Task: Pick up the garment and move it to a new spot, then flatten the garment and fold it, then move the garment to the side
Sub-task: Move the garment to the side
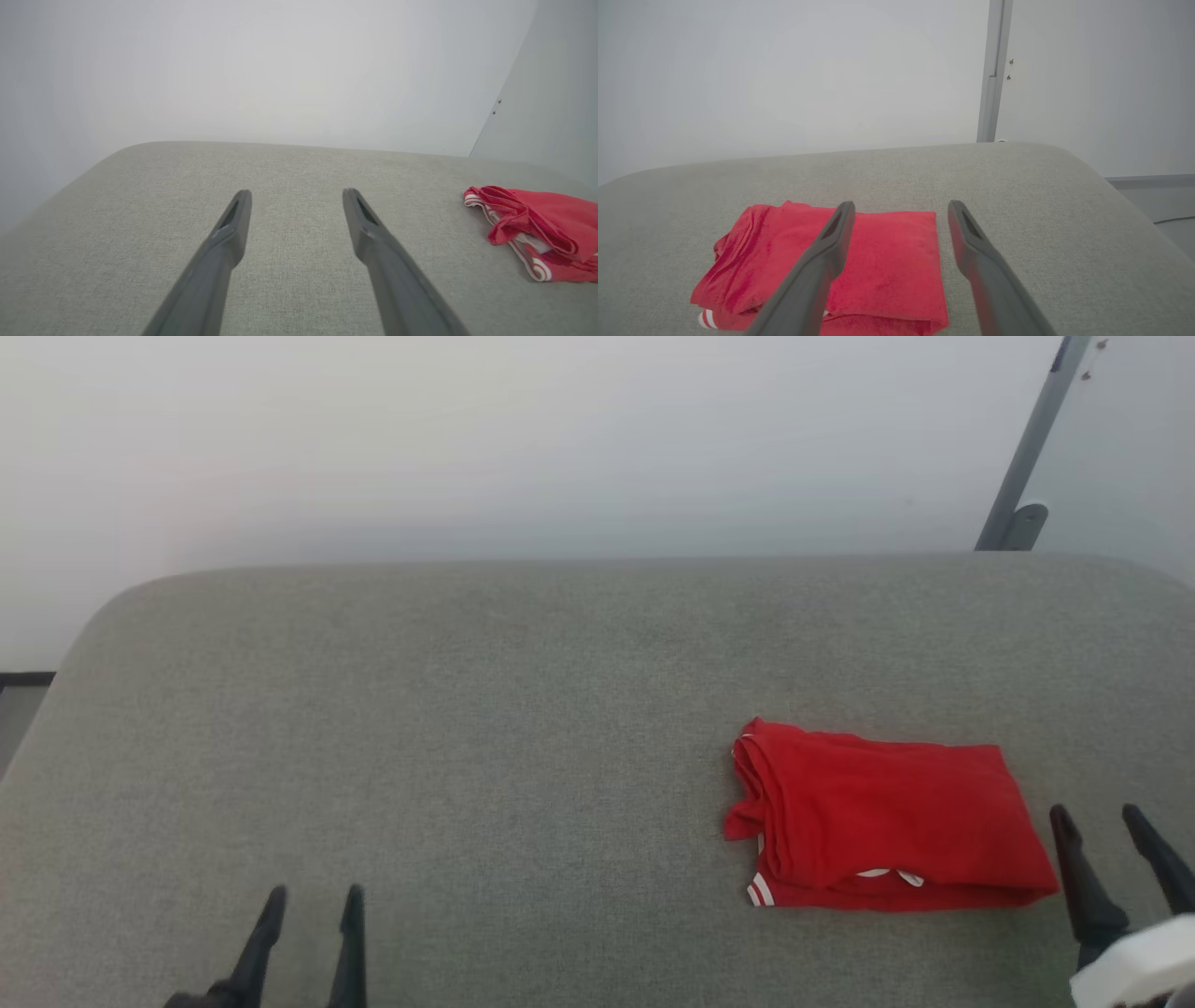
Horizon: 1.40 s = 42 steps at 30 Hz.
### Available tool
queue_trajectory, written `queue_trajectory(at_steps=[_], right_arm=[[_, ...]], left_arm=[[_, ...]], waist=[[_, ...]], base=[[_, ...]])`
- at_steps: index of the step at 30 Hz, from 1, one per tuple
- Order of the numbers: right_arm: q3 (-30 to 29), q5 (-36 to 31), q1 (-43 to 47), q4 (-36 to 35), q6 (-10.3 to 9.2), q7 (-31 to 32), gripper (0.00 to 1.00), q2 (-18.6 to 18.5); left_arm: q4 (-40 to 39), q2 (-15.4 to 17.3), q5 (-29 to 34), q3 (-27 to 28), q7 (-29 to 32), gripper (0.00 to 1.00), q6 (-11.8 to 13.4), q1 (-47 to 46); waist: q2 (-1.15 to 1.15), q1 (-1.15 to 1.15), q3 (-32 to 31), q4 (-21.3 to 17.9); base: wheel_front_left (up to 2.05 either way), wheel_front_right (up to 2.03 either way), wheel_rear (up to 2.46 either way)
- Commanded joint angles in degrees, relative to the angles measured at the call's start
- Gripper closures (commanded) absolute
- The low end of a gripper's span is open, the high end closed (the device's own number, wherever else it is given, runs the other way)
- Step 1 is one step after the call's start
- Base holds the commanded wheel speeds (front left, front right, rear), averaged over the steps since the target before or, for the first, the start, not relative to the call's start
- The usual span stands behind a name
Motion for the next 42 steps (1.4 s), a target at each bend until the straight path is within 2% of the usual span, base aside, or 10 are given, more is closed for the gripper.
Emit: queue_trajectory(at_steps=[1,12,19,25,33,35,36,37,39,42], right_arm=[[-0.5,-0.3,-1.5,0.8,-0.04,1.6,0.00,0.0],[1.6,-1.7,-13.6,7.1,-0.05,19.9,0.00,-8.5],[7.3,3.9,-21.6,12.6,-0.05,34.2,0.00,-13.5],[10.3,11.6,-24.0,13.2,-0.04,42.8,0.00,-15.1],[15.3,14.5,-24.7,14.3,-0.08,46.5,0.00,-14.7],[16.8,15.3,-24.5,14.4,-0.07,46.5,0.51,-14.1],[17.2,15.7,-24.6,14.5,-0.08,46.0,0.62,-13.9],[17.7,15.8,-24.7,14.6,-0.08,45.6,0.82,-13.8],[18.5,16.1,-25.0,14.8,-0.09,44.6,1.00,-13.7],[18.8,16.6,-25.6,15.4,-0.18,43.0,1.00,-14.1]], left_arm=[[0.2,0.0,0.2,-0.5,-0.2,0.00,-0.1,-1.4],[2.1,0.3,0.6,-4.3,-0.2,0.00,-0.1,-9.4],[3.3,0.5,0.7,-6.6,-0.2,0.00,-0.1,-16.0],[4.0,0.6,0.6,-8.1,-0.2,0.00,-0.1,-20.3],[4.6,1.0,0.9,-10.0,-0.2,0.00,-0.1,-25.0],[4.8,1.2,0.4,-10.5,-0.2,0.00,-0.1,-26.0],[4.7,1.3,0.2,-10.7,-0.2,0.00,-0.1,-26.6],[4.6,1.6,0.0,-11.1,-0.2,0.00,-0.1,-27.1],[4.7,2.0,0.1,-11.3,-0.2,0.00,-0.1,-27.6],[4.8,2.5,0.6,-11.4,-0.2,0.00,-0.1,-28.3]], waist=[[0.00,0.00,0.3,0.1],[0.00,0.00,7.9,0.7],[0.00,0.00,13.8,1.9],[0.00,0.00,17.2,3.2],[0.00,0.00,22.8,3.5],[0.00,0.00,23.9,3.3],[0.00,0.00,24.4,3.2],[0.00,0.00,24.8,3.0],[0.00,0.00,25.4,2.5],[0.00,0.00,25.9,1.4]], base=[[0.00,0.00,0.00],[0.00,0.00,0.00],[0.00,0.00,0.00],[0.00,0.00,0.00],[0.00,0.00,0.00],[0.00,0.00,0.00],[0.00,0.00,0.00],[0.00,0.00,0.00],[0.00,0.00,0.00],[0.00,0.00,0.00]])
